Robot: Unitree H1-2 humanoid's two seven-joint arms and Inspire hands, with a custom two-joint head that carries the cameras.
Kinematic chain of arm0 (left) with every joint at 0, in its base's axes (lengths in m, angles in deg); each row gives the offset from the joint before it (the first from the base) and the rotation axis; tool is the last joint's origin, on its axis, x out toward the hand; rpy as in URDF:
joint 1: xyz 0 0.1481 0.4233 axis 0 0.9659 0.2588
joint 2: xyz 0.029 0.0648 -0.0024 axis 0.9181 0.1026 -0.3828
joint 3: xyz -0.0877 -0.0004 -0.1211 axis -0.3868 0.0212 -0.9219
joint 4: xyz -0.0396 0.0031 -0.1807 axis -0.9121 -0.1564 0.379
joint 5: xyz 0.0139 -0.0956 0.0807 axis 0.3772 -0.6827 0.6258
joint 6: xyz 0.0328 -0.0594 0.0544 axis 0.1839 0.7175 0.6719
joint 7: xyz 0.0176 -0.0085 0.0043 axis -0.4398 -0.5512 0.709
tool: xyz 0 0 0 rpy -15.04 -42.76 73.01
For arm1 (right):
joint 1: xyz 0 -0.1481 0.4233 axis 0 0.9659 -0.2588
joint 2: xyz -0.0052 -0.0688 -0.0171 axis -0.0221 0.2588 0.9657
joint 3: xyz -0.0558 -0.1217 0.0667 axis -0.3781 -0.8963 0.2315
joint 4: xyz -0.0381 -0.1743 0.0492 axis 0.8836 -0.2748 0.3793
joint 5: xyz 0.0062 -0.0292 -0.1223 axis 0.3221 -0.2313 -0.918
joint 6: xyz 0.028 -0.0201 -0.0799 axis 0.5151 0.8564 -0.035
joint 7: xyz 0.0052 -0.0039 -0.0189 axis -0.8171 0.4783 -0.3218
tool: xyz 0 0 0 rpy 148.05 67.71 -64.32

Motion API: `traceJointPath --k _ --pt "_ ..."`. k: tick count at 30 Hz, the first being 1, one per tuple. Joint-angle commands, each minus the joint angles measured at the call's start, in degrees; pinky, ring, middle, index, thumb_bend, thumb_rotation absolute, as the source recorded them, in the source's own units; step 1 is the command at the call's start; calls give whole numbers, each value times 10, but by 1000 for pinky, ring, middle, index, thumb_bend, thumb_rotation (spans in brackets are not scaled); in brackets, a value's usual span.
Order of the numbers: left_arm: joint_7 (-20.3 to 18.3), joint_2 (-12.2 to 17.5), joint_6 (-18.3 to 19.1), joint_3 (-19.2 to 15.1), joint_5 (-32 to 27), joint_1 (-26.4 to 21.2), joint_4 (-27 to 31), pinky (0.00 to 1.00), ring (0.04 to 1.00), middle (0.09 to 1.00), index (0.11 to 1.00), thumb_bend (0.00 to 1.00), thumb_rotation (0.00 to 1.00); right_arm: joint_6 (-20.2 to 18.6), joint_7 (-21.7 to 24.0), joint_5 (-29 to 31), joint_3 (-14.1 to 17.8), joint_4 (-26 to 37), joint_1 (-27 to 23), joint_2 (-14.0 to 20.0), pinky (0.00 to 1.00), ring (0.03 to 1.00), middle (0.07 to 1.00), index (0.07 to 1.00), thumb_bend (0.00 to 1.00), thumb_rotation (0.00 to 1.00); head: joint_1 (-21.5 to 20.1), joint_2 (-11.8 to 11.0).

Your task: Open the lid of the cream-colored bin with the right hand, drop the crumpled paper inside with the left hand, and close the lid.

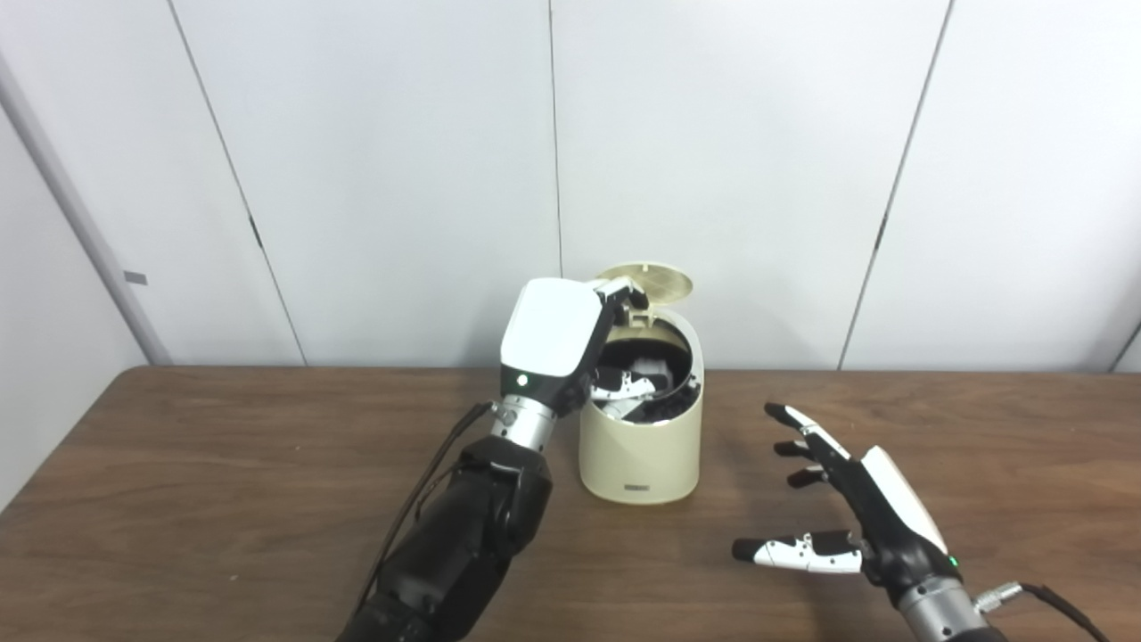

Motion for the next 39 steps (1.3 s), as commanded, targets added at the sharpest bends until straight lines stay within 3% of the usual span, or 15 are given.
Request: traceJointPath --k 1,9,12,15,16,17,20,26,31,37,38,39 --pt "-4 8 5 -3 1 -12 21 463 569 637 689 898 338 20 -14 2 5 7 -16 0 667 817 922 899 757 259 2 2" --pt "-10 18 -2 -5 -4 -1 50 450 560 626 682 892 333 14 -12 3 5 8 -18 -2 665 825 927 902 752 242 2 2" --pt "4 19 -21 -11 -14 5 57 444 548 616 668 882 318 16 -14 2 6 7 -17 -3 665 827 927 901 752 252 3 2" --pt "11 12 -67 -35 -72 23 77 436 522 571 604 775 224 18 -16 3 7 4 -18 -3 665 825 925 901 755 264 3 2" --pt "7 10 -80 -43 -92 30 86 422 495 534 538 620 130 19 -17 4 8 3 -18 -3 662 822 923 899 757 267 3 2" --pt "0 8 -88 -51 -110 38 97 416 486 521 515 567 98 22 -18 6 9 2 -18 -4 661 821 923 899 757 268 3 2" --pt "-28 5 -100 -74 -159 66 140 389 452 502 493 514 68 21 -21 10 13 4 -18 -8 666 827 921 893 750 248 3 2" --pt "-74 3 -122 -121 -260 126 220 366 461 522 489 508 62 43 -35 4 15 -11 -26 -3 688 827 918 892 722 290 8 1" --pt "-114 0 -103 -159 -318 170 280 373 486 563 493 508 65 64 -43 10 18 -22 -35 1 701 832 912 885 722 335 11 2" --pt "-152 4 -90 -195 -374 222 323 445 549 636 498 507 68 62 -39 13 22 -33 -50 3 711 833 913 895 753 389 11 2" --pt "-158 4 -84 -199 -379 231 328 469 576 656 624 601 108 60 -39 11 22 -33 -53 4 709 831 913 895 757 394 11 2" --pt "-163 5 -79 -203 -383 239 332 482 592 669 674 636 130 58 -38 8 21 -31 -56 5 710 833 913 895 756 398 11 2"
